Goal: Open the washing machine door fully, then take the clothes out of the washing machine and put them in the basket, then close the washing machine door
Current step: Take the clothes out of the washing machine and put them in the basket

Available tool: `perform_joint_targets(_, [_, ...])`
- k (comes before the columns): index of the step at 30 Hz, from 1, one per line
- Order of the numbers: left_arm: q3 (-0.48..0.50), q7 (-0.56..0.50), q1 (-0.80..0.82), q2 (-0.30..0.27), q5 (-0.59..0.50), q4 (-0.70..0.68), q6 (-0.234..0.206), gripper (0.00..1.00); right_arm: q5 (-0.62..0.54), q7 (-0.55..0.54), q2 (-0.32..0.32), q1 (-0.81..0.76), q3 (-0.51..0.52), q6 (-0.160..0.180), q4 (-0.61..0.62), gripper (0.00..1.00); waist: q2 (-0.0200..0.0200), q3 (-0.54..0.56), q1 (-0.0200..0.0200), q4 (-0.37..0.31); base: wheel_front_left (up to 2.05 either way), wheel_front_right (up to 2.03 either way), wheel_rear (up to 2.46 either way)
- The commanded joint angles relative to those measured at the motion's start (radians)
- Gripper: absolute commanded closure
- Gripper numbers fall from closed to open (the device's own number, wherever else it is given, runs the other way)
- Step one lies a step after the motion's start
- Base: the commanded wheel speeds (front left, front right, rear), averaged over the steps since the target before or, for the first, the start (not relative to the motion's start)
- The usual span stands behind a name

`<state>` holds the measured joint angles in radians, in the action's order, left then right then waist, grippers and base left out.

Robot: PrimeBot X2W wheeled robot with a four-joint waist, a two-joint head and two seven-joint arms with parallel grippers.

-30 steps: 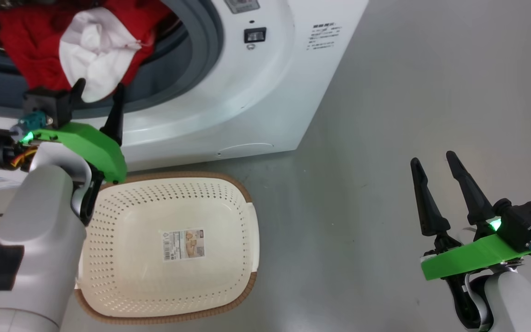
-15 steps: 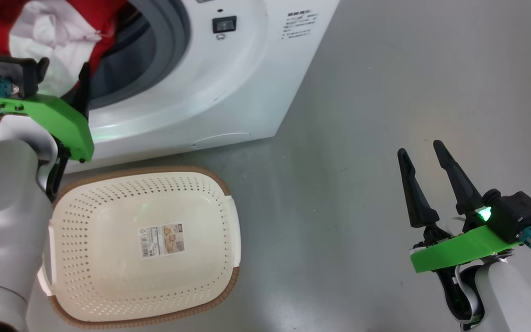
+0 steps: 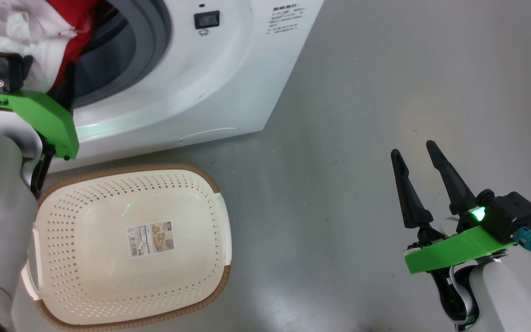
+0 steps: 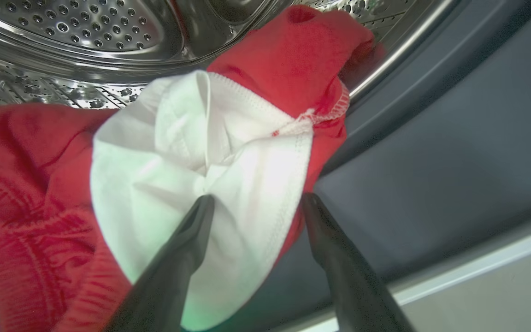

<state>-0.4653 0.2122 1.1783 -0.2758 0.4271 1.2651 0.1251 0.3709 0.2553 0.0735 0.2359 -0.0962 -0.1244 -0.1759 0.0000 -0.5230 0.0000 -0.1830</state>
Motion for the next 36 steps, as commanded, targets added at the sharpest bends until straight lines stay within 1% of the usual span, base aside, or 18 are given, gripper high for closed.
perform_joint_targets(1, [0.006,-0.001,0.022,-0.053,0.009,-0.009,0.006,0.11,0.006,0.006,0.002,0.013,-0.017,-0.006,0.024,0.00,0.0000,0.000,0.0000,0.000,0.00,0.00,0.00])
perform_joint_targets(2, [0.001,-0.001,0.023,-0.054,0.012,-0.007,0.006,0.26,0.006,0.006,0.002,0.014,-0.017,-0.006,0.024,0.00,0.0000,0.000,0.0000,0.000,0.00,0.00,0.00])
perform_joint_targets(3, [-0.002,-0.002,0.023,-0.055,0.015,-0.005,0.006,0.48,0.006,0.006,0.002,0.016,-0.017,-0.006,0.023,0.00,0.0000,0.000,0.0000,0.000,0.00,0.00,0.00])
perform_joint_targets(4, [-0.006,-0.002,0.024,-0.056,0.018,-0.004,0.006,0.60,0.005,0.006,0.003,0.018,-0.018,-0.006,0.023,0.00,0.0000,0.000,0.0000,0.000,0.00,0.00,0.00])
perform_joint_targets(5, [-0.009,-0.002,0.024,-0.057,0.021,-0.002,0.006,0.75,0.005,0.006,0.003,0.020,-0.018,-0.006,0.022,0.00,0.0000,0.000,0.0000,-0.001,0.00,0.00,0.00])
perform_joint_targets(8, [-0.022,0.000,0.026,-0.057,0.030,0.000,0.006,0.89,0.005,0.006,0.004,0.025,-0.019,-0.006,0.022,0.00,0.0000,-0.002,0.0000,-0.001,0.00,0.00,0.00])
perform_joint_targets(9, [-0.026,0.003,0.027,-0.057,0.033,0.001,0.006,0.99,0.005,0.006,0.004,0.026,-0.018,-0.006,0.022,0.00,0.0000,-0.002,0.0000,0.000,0.00,0.00,0.00])
perform_joint_targets(15, [-0.024,0.036,0.020,-0.057,0.066,-0.015,0.006,1.00,0.003,0.006,0.005,0.023,-0.010,-0.006,0.021,0.00,0.0000,0.008,0.0000,0.013,0.00,0.00,0.00])
perform_joint_targets(18, [0.000,0.047,-0.001,-0.054,0.098,-0.053,0.006,1.00,0.002,0.006,0.005,0.016,-0.006,-0.006,0.023,0.00,0.0000,0.026,0.0000,0.023,0.00,0.00,0.00])
perform_joint_targets(20, [0.027,0.049,-0.017,-0.060,0.113,-0.110,0.006,1.00,0.001,0.006,0.007,0.011,0.001,-0.006,0.023,0.00,0.0000,0.036,0.0000,0.033,0.00,0.00,0.00])
perform_joint_targets(24, [0.124,0.049,-0.085,-0.068,0.118,-0.264,-0.009,1.00,0.002,0.006,0.016,0.003,0.009,-0.006,0.023,0.00,0.0000,0.058,0.0000,0.057,0.00,0.00,0.00])
perform_joint_targets(27, [0.202,0.049,-0.151,-0.054,0.104,-0.367,-0.014,1.00,0.002,0.006,0.024,-0.003,0.010,-0.006,0.022,0.00,0.0000,0.074,0.0000,0.076,0.00,0.00,0.00])
perform_joint_targets(28, [0.202,0.049,-0.151,-0.054,0.104,-0.367,-0.014,1.00,0.002,0.006,0.024,-0.003,0.010,-0.006,0.022,0.00,0.0000,0.074,0.0000,0.076,0.00,0.00,0.00])
perform_joint_targets(31, [0.283,0.049,-0.223,-0.029,0.077,-0.463,-0.015,1.00,0.002,0.006,0.030,-0.009,0.011,-0.006,0.021,0.00,0.0000,0.090,0.0000,0.093,0.00,0.00,0.00])
perform_joint_targets(36, [0.414,0.049,-0.342,0.037,0.033,-0.613,-0.006,1.00,-0.001,0.006,0.040,-0.024,0.014,-0.006,0.024,0.00,0.0000,0.112,0.0000,0.119,0.00,0.00,0.00])
